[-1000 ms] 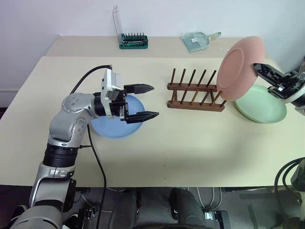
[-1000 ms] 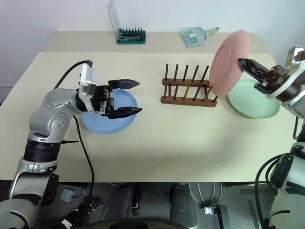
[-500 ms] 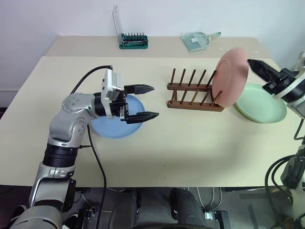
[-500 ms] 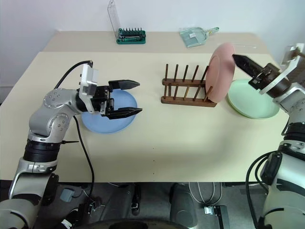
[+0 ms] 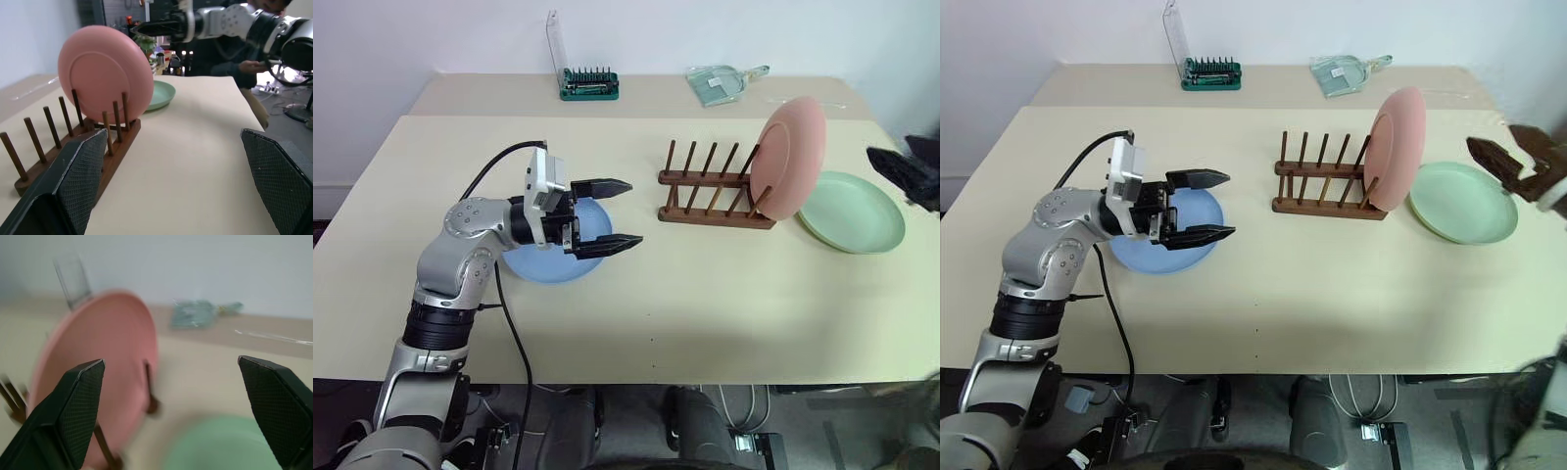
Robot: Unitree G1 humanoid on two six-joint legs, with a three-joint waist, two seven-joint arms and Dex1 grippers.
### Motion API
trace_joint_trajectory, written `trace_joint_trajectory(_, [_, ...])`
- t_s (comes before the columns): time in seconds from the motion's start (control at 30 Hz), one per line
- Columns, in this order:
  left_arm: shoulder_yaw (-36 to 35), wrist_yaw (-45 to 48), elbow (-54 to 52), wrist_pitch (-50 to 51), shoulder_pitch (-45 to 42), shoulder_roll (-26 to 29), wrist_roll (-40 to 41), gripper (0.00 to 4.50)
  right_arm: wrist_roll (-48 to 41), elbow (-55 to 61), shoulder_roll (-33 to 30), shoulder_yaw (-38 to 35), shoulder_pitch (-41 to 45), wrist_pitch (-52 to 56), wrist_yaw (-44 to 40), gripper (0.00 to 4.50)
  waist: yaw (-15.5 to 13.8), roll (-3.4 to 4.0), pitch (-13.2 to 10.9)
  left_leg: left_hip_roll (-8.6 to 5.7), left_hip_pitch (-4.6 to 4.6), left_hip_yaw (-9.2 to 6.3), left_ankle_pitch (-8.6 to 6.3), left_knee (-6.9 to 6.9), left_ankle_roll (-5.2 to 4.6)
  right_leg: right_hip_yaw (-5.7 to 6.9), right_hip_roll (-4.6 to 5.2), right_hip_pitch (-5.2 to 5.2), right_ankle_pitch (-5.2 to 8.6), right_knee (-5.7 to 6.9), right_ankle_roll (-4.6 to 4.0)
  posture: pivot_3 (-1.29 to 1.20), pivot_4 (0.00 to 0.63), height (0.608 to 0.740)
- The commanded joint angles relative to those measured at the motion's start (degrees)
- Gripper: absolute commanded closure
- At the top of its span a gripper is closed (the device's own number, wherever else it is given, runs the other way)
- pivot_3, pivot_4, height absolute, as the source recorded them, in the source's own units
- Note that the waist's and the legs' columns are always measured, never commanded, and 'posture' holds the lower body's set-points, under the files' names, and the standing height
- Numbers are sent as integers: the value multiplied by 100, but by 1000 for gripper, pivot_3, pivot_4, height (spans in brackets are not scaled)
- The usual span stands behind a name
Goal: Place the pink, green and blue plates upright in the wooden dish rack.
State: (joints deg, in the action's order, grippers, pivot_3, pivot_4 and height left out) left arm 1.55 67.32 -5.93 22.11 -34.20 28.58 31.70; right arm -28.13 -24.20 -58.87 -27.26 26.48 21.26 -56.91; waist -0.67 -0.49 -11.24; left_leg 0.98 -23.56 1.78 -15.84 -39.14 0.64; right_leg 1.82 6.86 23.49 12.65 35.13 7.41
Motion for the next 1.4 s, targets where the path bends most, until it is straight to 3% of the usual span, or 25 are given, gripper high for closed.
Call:
trace_joint_trajectory(0.03, [14,14,-128,-48,-112,-32,77,0,619,350,-264,591,-636,-320,-387,52,23,-9,5,0,4,0,0,0,0,0,0,-4,0,0,0,0,150,724])
trace_joint_trajectory(0.2, [26,-100,152,-130,-392,-254,4,0,1141,-55,-144,1371,-418,-465,-410,52,131,-3,4,0,9,1,0,-2,1,-6,0,-5,0,5,-1,0,150,724])
trace_joint_trajectory(0.5, [86,-152,-196,0,-270,-178,64,0,2115,-2206,426,2232,902,-988,140,52,122,-3,4,-1,6,3,1,1,1,-6,-1,-3,1,-1,0,0,150,724])
trace_joint_trajectory(0.63, [52,-253,-323,34,-172,-106,83,0,2443,-2727,482,2493,1123,-1158,166,1291,132,-3,4,-1,5,2,1,0,1,-6,-1,-4,1,-1,0,0,150,724])
trace_joint_trajectory(0.83, [75,-330,-321,17,-162,-101,73,0,2627,-3054,467,2440,1516,-1597,520,4453,138,-3,4,-1,6,2,1,-1,1,-6,-1,-5,0,-1,0,0,150,724])
trace_joint_trajectory(1.0, [109,-404,-209,-84,-261,-200,21,0,2734,-3470,449,2182,2099,-2178,1581,4487,125,-2,3,-1,6,1,1,0,2,-5,-1,-5,1,-2,0,0,150,724])
trace_joint_trajectory(1.1, [100,-426,-94,-144,-344,-238,-8,0,2483,-3648,441,1651,2810,-2922,2714,4487,147,21,-9,-2,4,7,1,0,3,-9,0,-1,0,-1,0,0,150,724])
trace_joint_trajectory(1.2, [90,-419,-67,-151,-369,-241,-2,0,1572,-3461,621,804,3513,-3193,2585,4487,186,28,-11,-1,3,13,4,10,7,-16,-1,11,0,1,0,0,150,724])
trace_joint_trajectory(1.3, [78,-424,-55,-153,-375,-245,1,0,119,-2534,1063,37,3918,-2354,1494,4487,185,28,-11,4,4,11,7,19,13,-15,-7,12,1,-1,0,0,150,724])
trace_joint_trajectory(1.4, [72,-432,-58,-154,-354,-251,9,0,-1652,-778,1488,-410,3802,-343,963,4487,150,28,-11,7,5,6,2,14,4,-11,-7,5,0,0,1,0,150,724])
